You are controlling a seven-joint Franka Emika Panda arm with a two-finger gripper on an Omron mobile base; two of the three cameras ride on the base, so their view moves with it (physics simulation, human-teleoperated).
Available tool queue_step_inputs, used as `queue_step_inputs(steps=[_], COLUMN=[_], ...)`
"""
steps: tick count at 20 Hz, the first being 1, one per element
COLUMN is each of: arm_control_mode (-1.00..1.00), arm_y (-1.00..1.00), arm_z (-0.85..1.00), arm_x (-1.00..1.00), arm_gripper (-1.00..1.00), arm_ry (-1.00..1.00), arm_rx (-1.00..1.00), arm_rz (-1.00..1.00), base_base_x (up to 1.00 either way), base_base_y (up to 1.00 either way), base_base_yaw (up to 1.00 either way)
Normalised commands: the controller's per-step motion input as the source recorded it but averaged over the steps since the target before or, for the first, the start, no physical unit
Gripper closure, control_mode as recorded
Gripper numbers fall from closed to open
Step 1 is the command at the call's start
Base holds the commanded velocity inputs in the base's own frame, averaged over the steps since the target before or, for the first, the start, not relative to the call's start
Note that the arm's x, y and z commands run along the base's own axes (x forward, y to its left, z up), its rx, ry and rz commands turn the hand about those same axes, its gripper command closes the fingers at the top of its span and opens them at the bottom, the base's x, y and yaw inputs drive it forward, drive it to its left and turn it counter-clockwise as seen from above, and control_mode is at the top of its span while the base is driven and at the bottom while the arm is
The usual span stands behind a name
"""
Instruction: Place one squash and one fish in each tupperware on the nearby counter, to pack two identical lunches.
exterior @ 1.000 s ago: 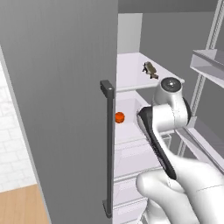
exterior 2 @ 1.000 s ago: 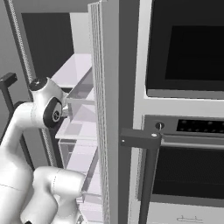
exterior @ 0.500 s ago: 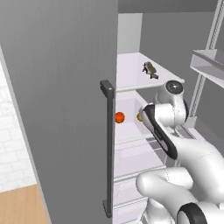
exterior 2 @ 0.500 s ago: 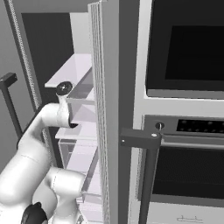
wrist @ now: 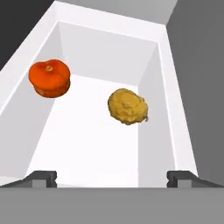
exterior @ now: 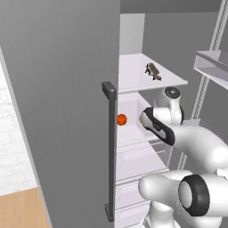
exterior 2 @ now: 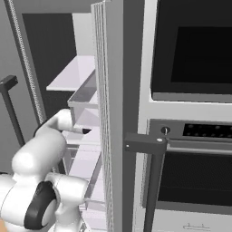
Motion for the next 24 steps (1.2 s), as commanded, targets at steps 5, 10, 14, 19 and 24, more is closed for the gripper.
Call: queue_step_inputs(steps=[5,10,14,19,24], arm_control_mode=[-1.00,-1.00,-1.00,-1.00,-1.00], arm_y=[0.00,0.00,-0.01,-0.03,0.00], arm_z=[-0.26,-0.11,-0.07,-0.32,-0.12], arm_x=[0.40,0.72,0.56,0.21,0.19], arm_gripper=[-1.00,-1.00,-1.00,-1.00,-1.00], arm_ry=[0.12,0.05,0.01,0.00,0.00], arm_rx=[0.00,0.00,0.00,0.00,0.00], arm_rz=[0.00,0.00,0.00,0.00,0.00], base_base_x=[0.00,0.00,0.00,0.00,0.00], base_base_y=[0.00,0.00,0.00,0.00,0.00], base_base_yaw=[0.00,0.00,0.00,0.00,0.00])
